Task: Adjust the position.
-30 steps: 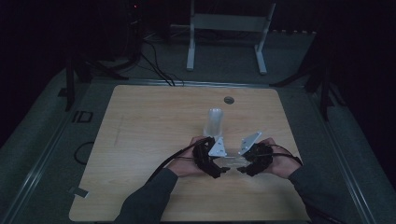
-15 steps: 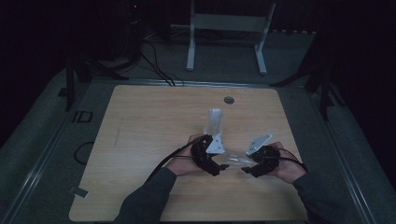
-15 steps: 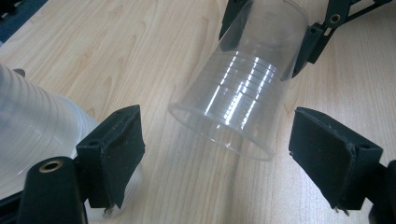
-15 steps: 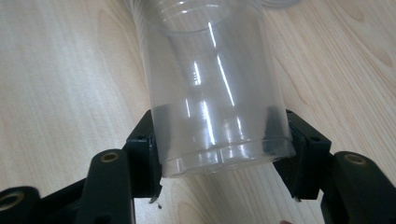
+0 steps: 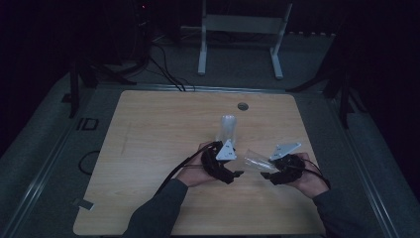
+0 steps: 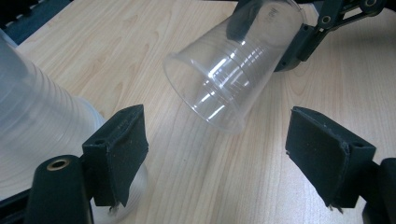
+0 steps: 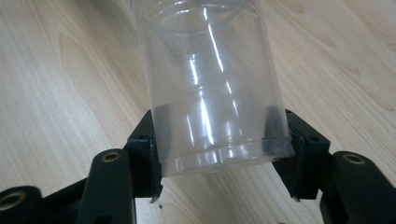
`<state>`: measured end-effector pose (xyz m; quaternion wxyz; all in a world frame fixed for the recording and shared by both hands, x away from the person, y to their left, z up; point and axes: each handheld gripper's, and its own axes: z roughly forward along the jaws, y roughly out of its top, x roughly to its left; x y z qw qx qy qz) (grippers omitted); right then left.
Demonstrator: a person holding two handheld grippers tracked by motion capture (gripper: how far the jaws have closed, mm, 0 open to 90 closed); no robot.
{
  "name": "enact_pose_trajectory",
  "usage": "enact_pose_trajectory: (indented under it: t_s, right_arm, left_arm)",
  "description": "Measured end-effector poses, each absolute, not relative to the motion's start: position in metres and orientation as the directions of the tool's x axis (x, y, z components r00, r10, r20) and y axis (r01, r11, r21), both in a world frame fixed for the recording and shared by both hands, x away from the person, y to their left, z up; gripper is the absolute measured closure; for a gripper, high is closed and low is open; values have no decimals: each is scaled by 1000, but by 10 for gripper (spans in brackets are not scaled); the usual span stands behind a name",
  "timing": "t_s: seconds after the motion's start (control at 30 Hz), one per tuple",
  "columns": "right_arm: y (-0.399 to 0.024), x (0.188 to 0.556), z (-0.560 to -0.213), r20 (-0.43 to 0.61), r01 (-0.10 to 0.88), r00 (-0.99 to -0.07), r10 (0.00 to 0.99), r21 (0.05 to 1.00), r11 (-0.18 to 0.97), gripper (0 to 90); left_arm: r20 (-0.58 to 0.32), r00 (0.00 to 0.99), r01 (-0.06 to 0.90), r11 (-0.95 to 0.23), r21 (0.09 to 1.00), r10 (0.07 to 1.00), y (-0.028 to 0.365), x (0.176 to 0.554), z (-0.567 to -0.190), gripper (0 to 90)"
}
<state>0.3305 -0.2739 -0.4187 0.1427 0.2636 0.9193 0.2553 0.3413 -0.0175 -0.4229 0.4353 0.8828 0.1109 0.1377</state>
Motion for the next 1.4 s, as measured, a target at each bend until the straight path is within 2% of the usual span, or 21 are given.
enact_pose_trajectory:
  t_s: [0.8,1.17,1.4]
  right_arm:
    - [-285,320,-424,-74,458,-691,719,725,515,417]
    - [-283,310,-426,-72,423,-633,771,802,422,418]
    - [-278,307,-428,-90,413,-608,789,813,411,419]
  left_arm:
    - [117,926,114,-562,819,358,-20,344,-420,205]
    - [93,917,137,-525,840,388,-20,345,-417,211]
    - [110,910,131,-528,839,401,-20,345,-416,216]
